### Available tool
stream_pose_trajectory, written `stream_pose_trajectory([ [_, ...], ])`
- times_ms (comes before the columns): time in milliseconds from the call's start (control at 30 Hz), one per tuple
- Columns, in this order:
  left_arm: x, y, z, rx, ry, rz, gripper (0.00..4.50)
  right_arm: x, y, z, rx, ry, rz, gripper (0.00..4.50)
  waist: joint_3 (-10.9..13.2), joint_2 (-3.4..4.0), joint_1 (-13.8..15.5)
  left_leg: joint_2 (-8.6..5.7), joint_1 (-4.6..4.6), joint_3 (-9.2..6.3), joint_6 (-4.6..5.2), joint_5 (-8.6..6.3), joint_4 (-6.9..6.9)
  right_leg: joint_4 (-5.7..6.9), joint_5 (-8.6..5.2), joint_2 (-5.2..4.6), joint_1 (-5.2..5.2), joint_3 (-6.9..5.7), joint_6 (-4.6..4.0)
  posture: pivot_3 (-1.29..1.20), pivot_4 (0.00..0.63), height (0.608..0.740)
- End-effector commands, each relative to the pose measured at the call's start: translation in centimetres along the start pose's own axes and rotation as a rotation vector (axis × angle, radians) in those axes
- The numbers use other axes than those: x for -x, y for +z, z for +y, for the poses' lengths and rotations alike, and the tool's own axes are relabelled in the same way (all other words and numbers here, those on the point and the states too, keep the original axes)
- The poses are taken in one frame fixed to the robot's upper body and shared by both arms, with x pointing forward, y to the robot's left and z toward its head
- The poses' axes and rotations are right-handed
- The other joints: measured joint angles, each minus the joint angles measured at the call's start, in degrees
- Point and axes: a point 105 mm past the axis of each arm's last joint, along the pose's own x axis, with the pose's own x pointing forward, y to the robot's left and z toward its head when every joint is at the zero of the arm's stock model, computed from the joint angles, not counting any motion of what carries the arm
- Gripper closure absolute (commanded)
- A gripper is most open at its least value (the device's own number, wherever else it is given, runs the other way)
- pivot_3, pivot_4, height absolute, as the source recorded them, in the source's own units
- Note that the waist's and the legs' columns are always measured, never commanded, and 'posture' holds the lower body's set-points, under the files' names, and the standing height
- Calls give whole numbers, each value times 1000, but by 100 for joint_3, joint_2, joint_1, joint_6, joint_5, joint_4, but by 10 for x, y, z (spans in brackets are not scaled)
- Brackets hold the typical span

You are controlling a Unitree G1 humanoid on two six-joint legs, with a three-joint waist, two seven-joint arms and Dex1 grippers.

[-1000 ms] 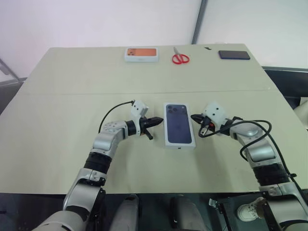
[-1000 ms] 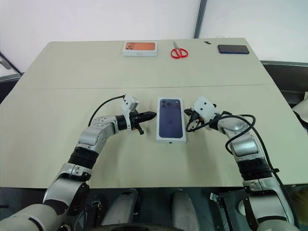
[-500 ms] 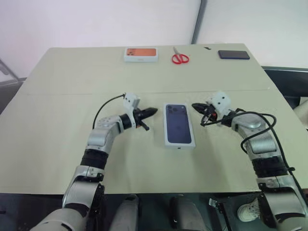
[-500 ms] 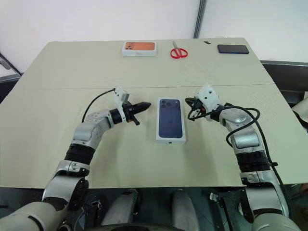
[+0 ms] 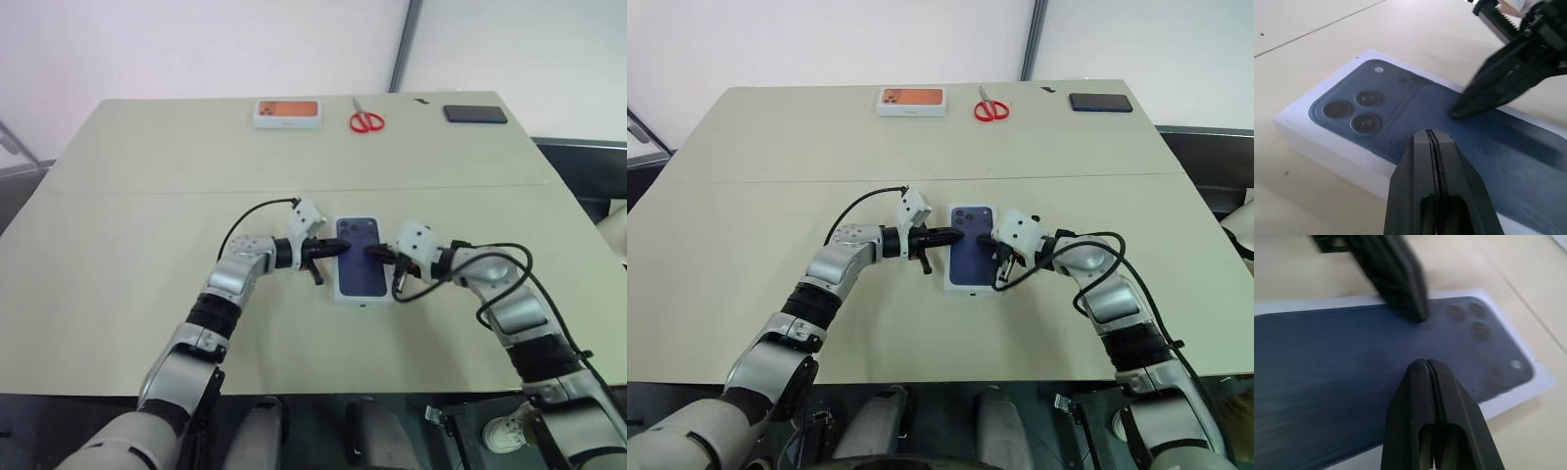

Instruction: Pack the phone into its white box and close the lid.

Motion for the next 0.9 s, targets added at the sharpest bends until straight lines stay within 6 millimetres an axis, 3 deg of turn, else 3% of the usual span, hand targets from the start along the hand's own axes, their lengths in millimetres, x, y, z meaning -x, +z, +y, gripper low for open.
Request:
stream_pose_trajectory([
  [33, 7, -11, 2, 40, 22, 18, 4500, 0, -6, 3, -33, 12, 26, 4457, -1, 1, -3, 0, 9, 1, 0, 0, -1, 0, 0, 0, 8, 1, 0, 0, 150, 740],
  [100, 11, -3, 8, 70, 52, -29, 4500, 1, 1, -6, -123, -10, -19, 4457, -1, 0, -5, 1, 17, 1, 0, -1, -3, -1, 0, 0, 15, 1, -1, 0, 150, 740],
  [133, 14, 5, 13, 69, 76, -63, 3956, 3, 5, -12, -164, -24, -47, 4500, 0, -1, -6, 1, 16, 1, 0, -1, -4, -1, -1, 0, 14, 1, -1, 0, 150, 740],
  [267, 39, 32, 27, 30, 140, -152, 2204, 8, 21, -34, -166, -97, -123, 2646, 2, -1, -14, 2, -7, -1, 0, 0, 0, 4, 0, 0, -13, 2, -1, 0, 150, 740],
  [400, 74, 37, 32, -34, 196, -145, 70, 15, 27, -37, -182, -95, -163, 415, 4, 1, 2, 3, -36, -2, -3, 2, -2, 12, 1, 0, -48, 3, -1, 0, 150, 740],
  [433, 81, 36, 33, -43, 203, -142, 0, 16, 26, -36, -170, -94, -164, 32, 4, 2, 9, 2, -36, -2, -3, 1, -3, 11, 1, -1, -47, 3, -1, 0, 150, 740],
  [567, 124, 25, 43, -64, 322, -130, 0, 27, 26, -20, -153, -29, -181, 32, 5, 3, 12, 1, -32, -1, -2, 1, 0, 11, 1, -3, -39, 2, -2, 0, 150, 740],
  [633, 138, 19, 41, -79, 365, -131, 0, 35, 28, -22, -148, -50, -203, 32, 6, 3, 17, 3, -33, -2, -2, 1, -1, 8, 1, -4, -40, 3, -2, 0, 150, 740],
  [733, 157, 30, 45, -96, 470, -209, 0, 47, 22, -22, -138, -67, -182, 32, 8, 4, 42, 4, -34, -5, -2, 1, 0, 8, 1, -8, -40, 4, -2, 0, 150, 740],
  [833, 178, 31, 37, -149, 519, -183, 0, 64, 8, -18, -190, -64, -149, 32, 8, 2, 38, 10, -36, -10, -2, 0, -1, -3, 0, -12, -34, -3, -2, 0, 150, 740],
  [900, 194, 22, 28, -126, 529, -166, 0, 72, 5, -12, -210, -69, -145, 32, 7, 5, 24, 10, -36, -9, 0, -1, -7, -9, 0, -15, -35, 0, -2, 0, 150, 740],
])
